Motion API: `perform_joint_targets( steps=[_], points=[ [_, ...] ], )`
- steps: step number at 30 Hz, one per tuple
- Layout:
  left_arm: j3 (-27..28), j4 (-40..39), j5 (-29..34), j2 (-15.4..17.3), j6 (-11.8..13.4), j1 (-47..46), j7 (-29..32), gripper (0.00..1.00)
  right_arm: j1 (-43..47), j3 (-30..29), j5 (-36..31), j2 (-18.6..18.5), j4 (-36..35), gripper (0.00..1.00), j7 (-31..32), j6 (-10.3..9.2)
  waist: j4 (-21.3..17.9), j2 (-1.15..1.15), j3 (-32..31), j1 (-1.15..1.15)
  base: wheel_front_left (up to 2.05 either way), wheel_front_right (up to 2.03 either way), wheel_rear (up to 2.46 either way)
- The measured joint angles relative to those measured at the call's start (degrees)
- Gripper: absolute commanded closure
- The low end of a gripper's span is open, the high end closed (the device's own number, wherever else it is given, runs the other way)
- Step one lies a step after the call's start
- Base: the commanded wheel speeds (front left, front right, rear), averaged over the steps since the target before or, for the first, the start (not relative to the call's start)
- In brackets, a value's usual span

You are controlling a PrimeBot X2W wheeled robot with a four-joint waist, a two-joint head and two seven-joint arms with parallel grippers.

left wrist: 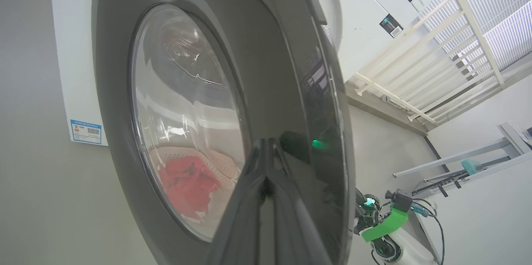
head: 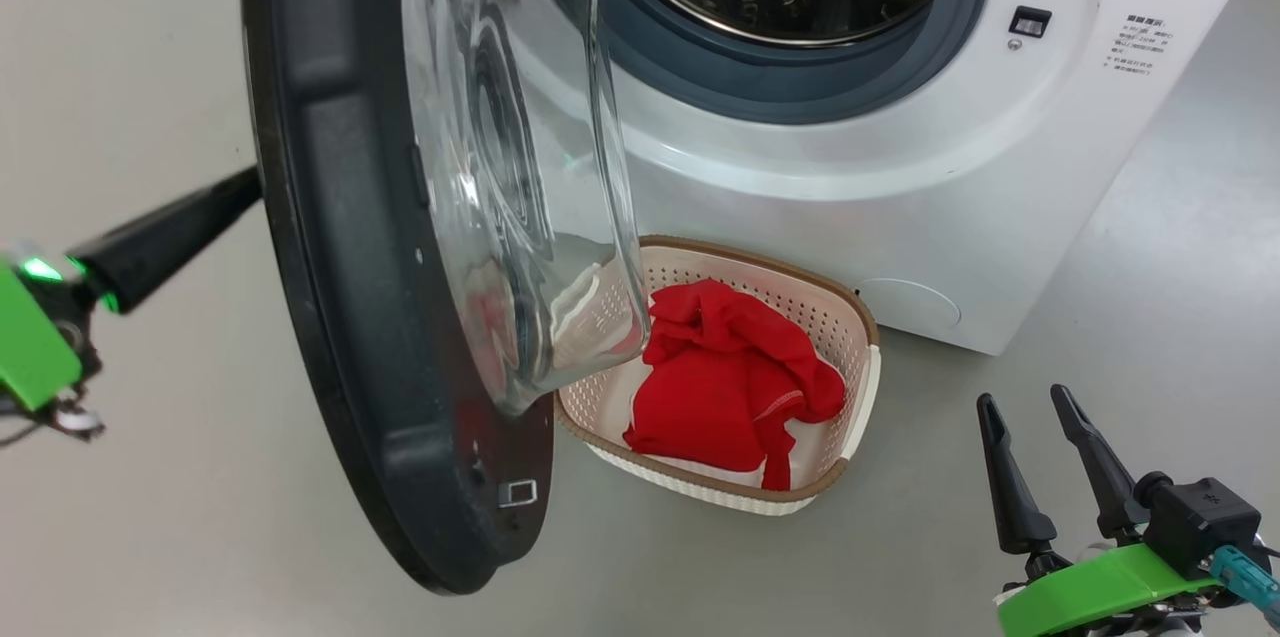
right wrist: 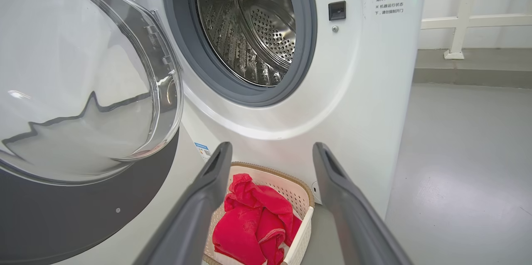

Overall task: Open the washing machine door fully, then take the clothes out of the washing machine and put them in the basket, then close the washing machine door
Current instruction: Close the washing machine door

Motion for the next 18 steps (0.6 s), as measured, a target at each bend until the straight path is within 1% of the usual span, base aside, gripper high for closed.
perform_joint_targets(
  steps=[7, 14, 17, 18],
  points=[
    [-2.6, 1.5, 2.9, 0.4, 0.0, 4.8, -4.7, 1.0, 0.9, 0.3, 0.1, 0.1, 0.1, 0.0, 0.0, 0.01, 0.5, 0.0, -1.4, 0.0, 0.0, 0.0, 0.0],
    [-4.8, 2.6, 4.1, 0.8, 0.0, 9.8, -10.9, 1.0, 1.9, 0.5, 0.1, 0.0, 0.0, 0.0, 0.0, 0.0, 0.9, 0.0, -2.7, 0.0, 0.0, 0.0, 0.0],
    [-5.4, 3.3, 4.1, 0.8, 0.0, 12.1, -13.7, 0.78, 2.1, 0.7, 0.1, 0.0, 0.0, 0.0, 0.0, 0.0, 1.1, 0.0, -3.1, 0.0, 0.0, 0.0, 0.0],
    [-5.6, 3.5, 4.1, 0.9, 0.0, 12.8, -14.7, 0.74, 2.1, 0.8, 0.1, 0.1, 0.0, 0.0, 0.0, 0.0, 1.1, 0.0, -3.2, 0.0, 0.0, 0.0, 0.0]
  ],
)
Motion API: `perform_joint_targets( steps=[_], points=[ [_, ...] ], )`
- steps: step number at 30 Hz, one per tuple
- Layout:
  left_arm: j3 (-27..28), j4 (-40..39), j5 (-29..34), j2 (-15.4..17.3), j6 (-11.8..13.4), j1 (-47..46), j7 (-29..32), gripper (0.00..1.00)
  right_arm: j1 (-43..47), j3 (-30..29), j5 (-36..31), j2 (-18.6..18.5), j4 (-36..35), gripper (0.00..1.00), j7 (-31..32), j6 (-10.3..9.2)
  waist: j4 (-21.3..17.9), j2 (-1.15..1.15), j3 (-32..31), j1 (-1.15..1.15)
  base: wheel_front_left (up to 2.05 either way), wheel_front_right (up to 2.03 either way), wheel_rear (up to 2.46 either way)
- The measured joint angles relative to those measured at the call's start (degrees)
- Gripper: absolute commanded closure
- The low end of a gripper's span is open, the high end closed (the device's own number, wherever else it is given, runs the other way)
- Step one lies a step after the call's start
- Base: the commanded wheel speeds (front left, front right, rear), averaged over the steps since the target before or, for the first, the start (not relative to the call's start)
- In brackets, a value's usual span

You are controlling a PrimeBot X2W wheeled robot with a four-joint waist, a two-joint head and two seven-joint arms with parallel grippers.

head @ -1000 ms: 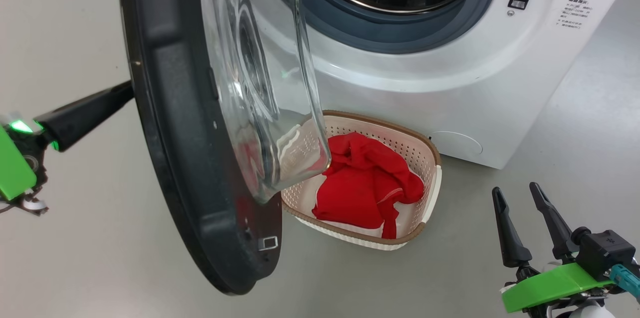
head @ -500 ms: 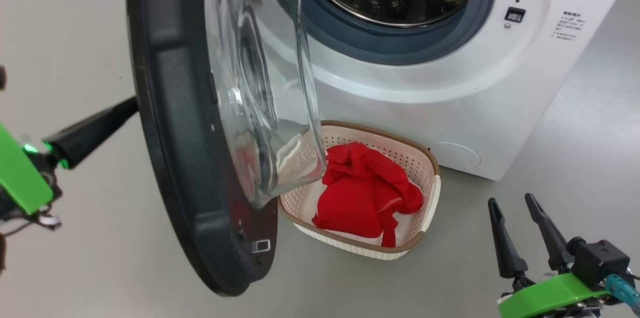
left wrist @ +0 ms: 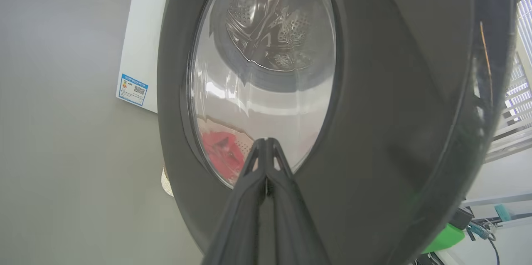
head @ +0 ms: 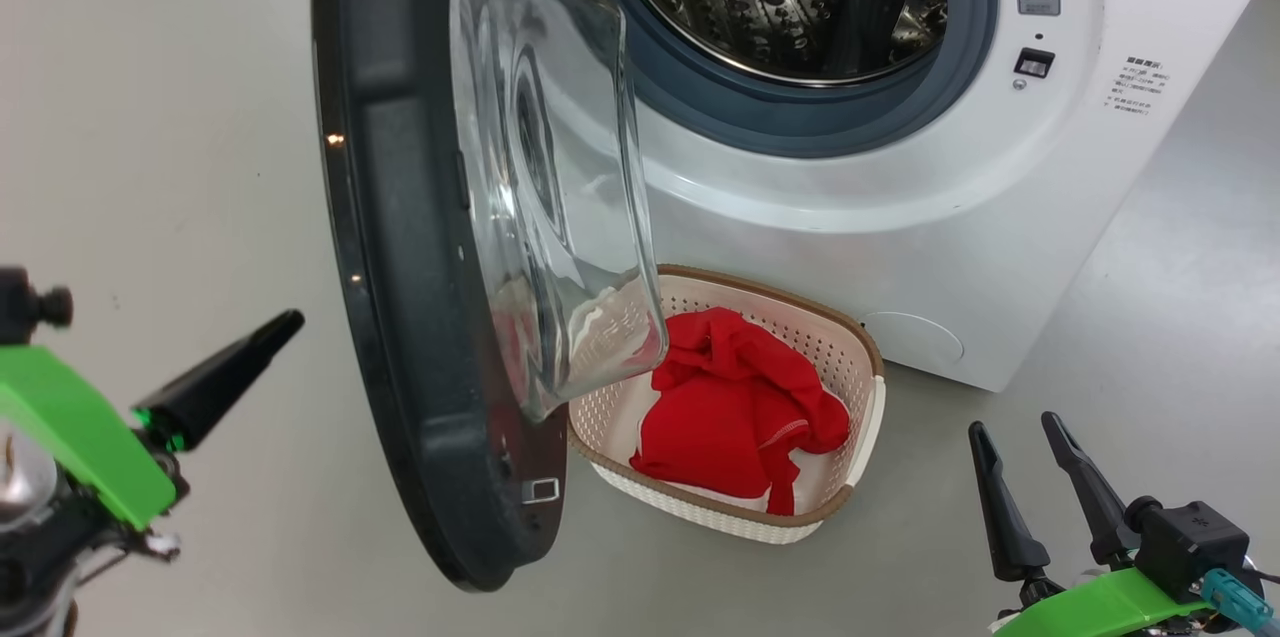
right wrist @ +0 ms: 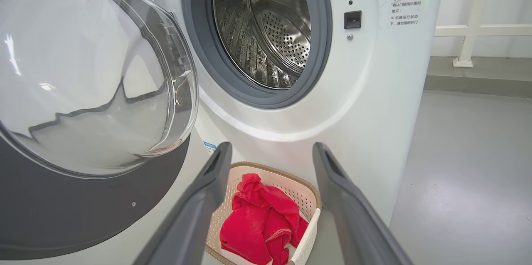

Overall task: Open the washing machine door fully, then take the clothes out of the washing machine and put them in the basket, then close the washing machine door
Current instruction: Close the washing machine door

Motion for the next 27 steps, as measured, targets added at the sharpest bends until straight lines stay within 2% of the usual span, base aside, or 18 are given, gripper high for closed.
perform_joint_targets(
  steps=[1, 4, 5, 6, 7, 17, 27],
  points=[
    [-0.3, 0.1, 0.0, 0.0, 0.0, 0.6, -0.9, 0.7, 0.0, 0.1, 0.0, 0.0, 0.0, 0.0, 0.0, 0.0, 0.1, 0.0, -0.1, 0.0, 0.0, 0.0, 0.0],
    [-0.8, 0.9, 0.0, 0.0, 0.0, 2.4, -4.1, 0.43, 0.0, 0.3, 0.0, 0.0, -0.1, 0.0, 0.0, 0.0, 0.3, 0.0, -0.1, 0.0, 0.0, 0.0, 0.0],
    [-1.0, 1.3, 0.0, 0.1, 0.0, 2.9, -5.0, 0.3, 0.0, 0.4, 0.0, 0.0, -0.1, 0.0, 0.0, 0.0, 0.3, 0.0, -0.1, 0.0, 0.0, 0.0, 0.0],
    [-1.3, 1.7, 0.1, 0.1, 0.0, 3.5, -6.1, 0.11, 0.0, 0.5, 0.0, 0.0, -0.1, 0.0, 0.0, 0.0, 0.4, 0.0, -0.1, 0.0, 0.0, 0.0, 0.0],
    [-1.7, 2.0, 0.4, 0.2, 0.0, 4.0, -7.1, 0.0, 0.0, 0.5, 0.0, 0.0, -0.1, 0.0, 0.0, 0.0, 0.5, 0.0, 0.0, 0.0, 0.0, 0.0, 0.0],
    [-5.1, 4.6, 1.0, -0.3, 0.0, 8.7, -18.1, 0.0, 0.0, 1.0, 0.0, -0.2, 0.0, 0.0, 0.0, 0.0, 0.8, 0.0, 0.4, 0.0, 0.0, 0.0, 0.0],
    [-10.9, 9.5, 5.2, -1.1, 0.0, 11.3, -30.0, 0.0, 0.0, 1.1, 0.0, -0.3, 0.0, 0.0, 0.0, 0.0, 0.5, 0.0, 0.7, 0.0, 0.0, 0.0, 0.0]
  ],
)
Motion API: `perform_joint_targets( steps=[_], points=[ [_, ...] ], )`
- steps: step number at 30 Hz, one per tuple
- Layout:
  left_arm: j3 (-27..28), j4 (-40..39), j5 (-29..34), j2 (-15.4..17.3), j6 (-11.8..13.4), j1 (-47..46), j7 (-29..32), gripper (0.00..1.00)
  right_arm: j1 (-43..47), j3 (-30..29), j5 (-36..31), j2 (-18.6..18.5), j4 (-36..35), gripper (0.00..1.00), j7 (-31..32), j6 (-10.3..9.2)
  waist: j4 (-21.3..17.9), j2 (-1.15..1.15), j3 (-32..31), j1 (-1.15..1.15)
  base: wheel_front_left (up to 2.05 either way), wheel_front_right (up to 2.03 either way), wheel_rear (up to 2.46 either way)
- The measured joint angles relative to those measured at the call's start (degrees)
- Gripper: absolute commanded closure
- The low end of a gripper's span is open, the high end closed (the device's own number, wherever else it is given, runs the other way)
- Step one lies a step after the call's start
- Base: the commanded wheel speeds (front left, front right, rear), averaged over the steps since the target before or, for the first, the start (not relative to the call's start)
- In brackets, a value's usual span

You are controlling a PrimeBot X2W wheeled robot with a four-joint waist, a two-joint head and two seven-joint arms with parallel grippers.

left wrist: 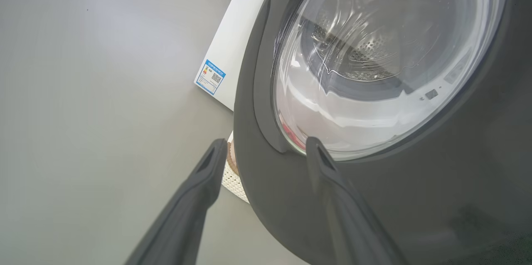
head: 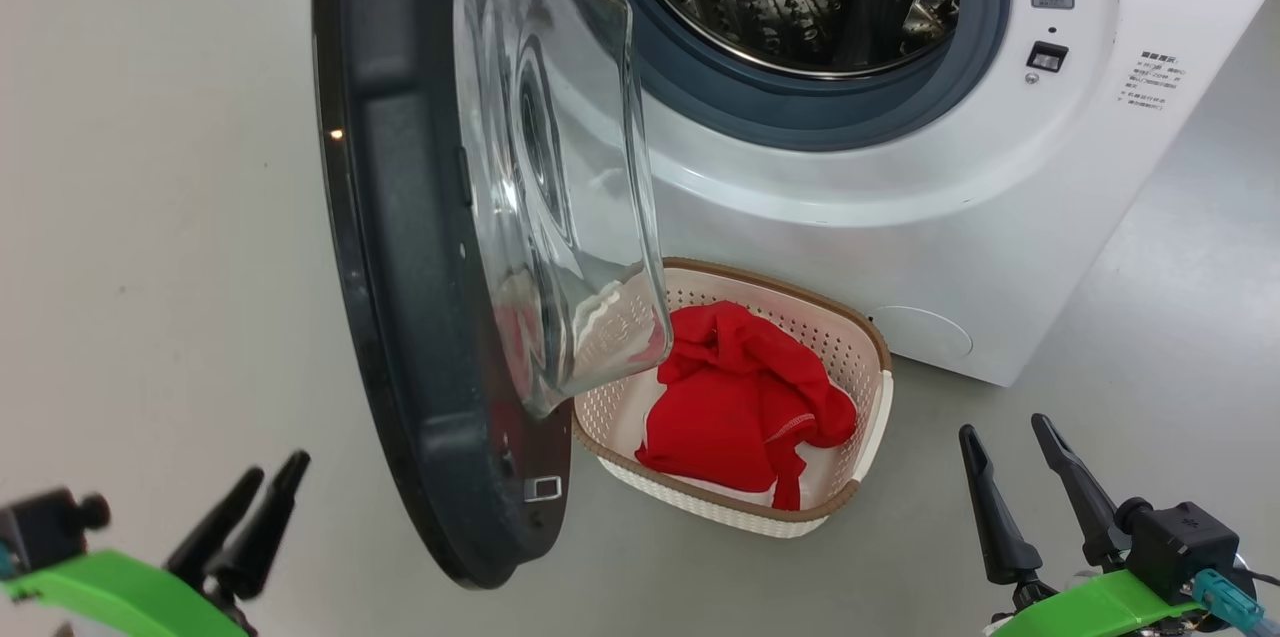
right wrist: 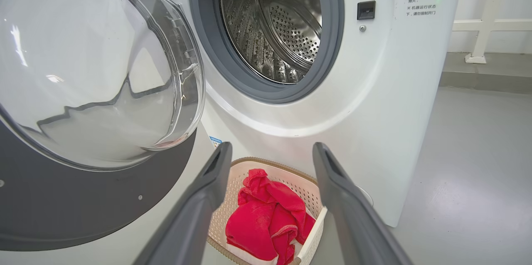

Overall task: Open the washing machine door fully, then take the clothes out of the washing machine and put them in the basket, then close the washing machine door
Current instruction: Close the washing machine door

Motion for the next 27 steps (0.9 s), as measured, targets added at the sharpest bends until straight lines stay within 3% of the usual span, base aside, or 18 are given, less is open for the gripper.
perform_joint_targets(
  steps=[8, 14, 27],
  points=[
    [-4.2, 5.3, 5.3, -2.0, 0.0, 0.9, -9.1, 0.0, -0.1, -0.1, 0.0, -0.3, 0.0, 0.0, 0.0, 0.0, -0.4, 0.0, 0.6, 0.0, 0.0, 0.0, 0.0],
    [-3.5, 9.0, 11.6, -5.4, -0.1, 0.9, -11.2, 0.0, -0.2, -0.2, 0.0, -0.3, 0.0, 0.0, 0.0, 0.0, -0.4, 0.0, 0.7, 0.0, 0.0, 0.0, 0.0],
    [19.1, 3.0, 41.4, -17.7, -0.1, 5.5, -11.3, 0.0, -0.2, -0.3, 0.1, -0.3, 0.0, 0.0, 0.0, 0.0, -0.9, 0.0, -0.1, 0.0, 0.0, 0.0, 0.0]
  ],
)
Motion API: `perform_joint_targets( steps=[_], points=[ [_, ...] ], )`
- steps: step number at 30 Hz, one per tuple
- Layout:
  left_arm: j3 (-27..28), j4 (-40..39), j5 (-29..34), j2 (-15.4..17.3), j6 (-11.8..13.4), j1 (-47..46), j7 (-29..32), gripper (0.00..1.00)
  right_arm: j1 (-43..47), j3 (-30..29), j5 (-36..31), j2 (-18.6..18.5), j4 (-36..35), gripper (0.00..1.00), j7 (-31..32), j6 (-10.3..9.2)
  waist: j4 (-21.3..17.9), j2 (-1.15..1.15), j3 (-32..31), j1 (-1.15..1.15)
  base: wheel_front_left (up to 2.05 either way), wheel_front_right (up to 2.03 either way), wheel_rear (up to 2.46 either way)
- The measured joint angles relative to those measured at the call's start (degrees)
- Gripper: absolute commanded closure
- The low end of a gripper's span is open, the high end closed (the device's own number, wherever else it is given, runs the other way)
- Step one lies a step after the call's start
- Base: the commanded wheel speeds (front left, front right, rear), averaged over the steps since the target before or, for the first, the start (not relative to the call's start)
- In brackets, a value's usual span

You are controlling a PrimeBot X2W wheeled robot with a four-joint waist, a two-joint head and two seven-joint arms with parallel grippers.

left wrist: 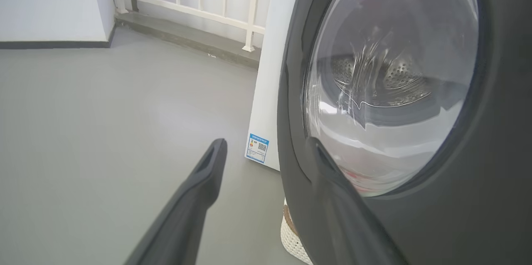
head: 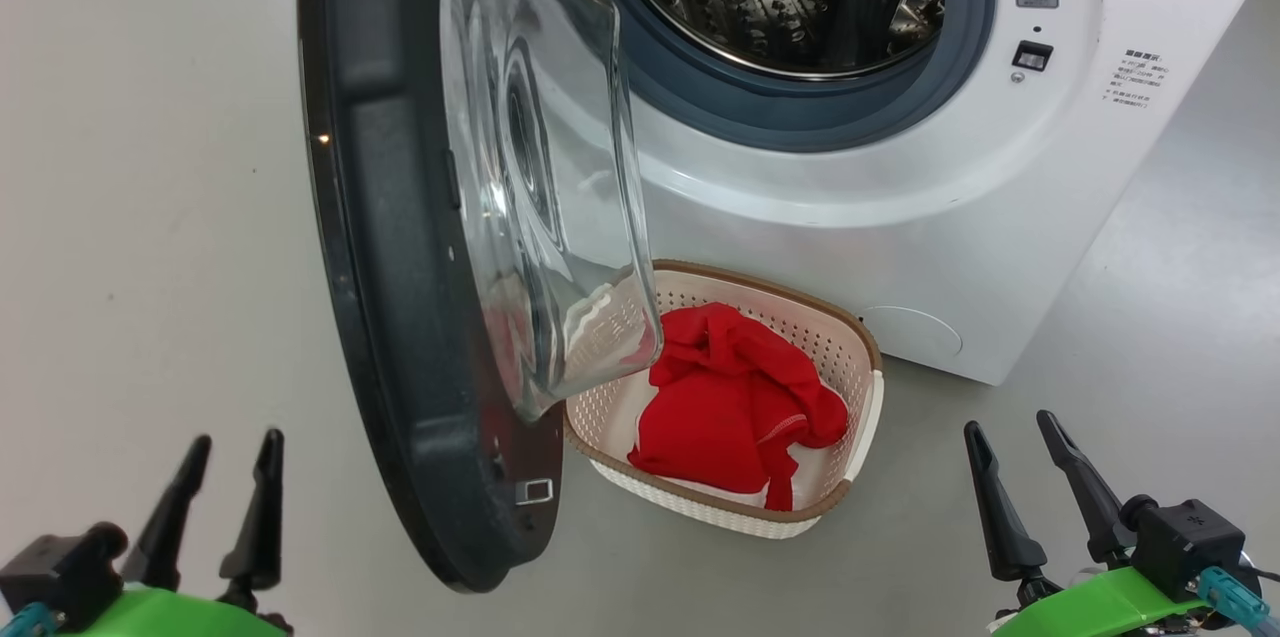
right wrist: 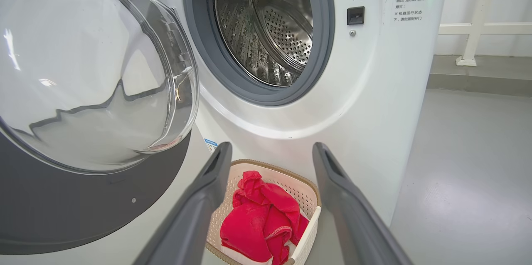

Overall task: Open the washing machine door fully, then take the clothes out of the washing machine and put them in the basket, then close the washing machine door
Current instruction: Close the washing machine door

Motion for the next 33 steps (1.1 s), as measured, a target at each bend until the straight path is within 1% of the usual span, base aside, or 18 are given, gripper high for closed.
perform_joint_targets(
  steps=[4, 7, 11, 23, 33],
  points=[
    [4.6, -3.5, 7.4, -3.4, 0.0, 0.4, 0.0, 0.0, 0.0, 0.0, 0.0, 0.0, 0.0, 0.0, 0.0, 0.0, -0.2, 0.0, -0.1, 0.0, 0.0, 0.0, 0.0],
    [6.1, -5.1, 12.0, -5.0, 0.0, 1.7, 0.0, 0.0, 0.0, -0.1, 0.0, 0.1, -0.1, 0.0, 0.0, 0.0, -0.4, 0.0, -0.2, 0.0, 0.0, 0.0, 0.0],
    [8.3, -7.5, 16.3, -6.8, 0.0, 2.6, 0.0, 0.0, 0.0, -0.2, 0.0, 0.2, -0.5, 0.0, 0.0, 0.0, -0.7, 0.0, -0.4, 0.0, 0.0, 0.0, 0.0],
    [9.3, -8.7, 19.9, -8.4, 0.0, 4.6, 0.0, 0.0, 0.2, -0.3, 0.1, 0.2, -0.6, 0.0, 0.0, 0.0, -0.9, 0.0, -1.3, 0.0, 0.0, 0.0, 0.0],
    [9.3, -8.8, 21.4, -8.6, 0.0, 4.9, 0.0, 0.0, 0.5, -0.3, 0.1, 0.4, -0.3, 0.0, 0.0, 0.0, -0.9, 0.0, -1.9, 0.0, 0.0, 0.0, 0.0]
  ],
)
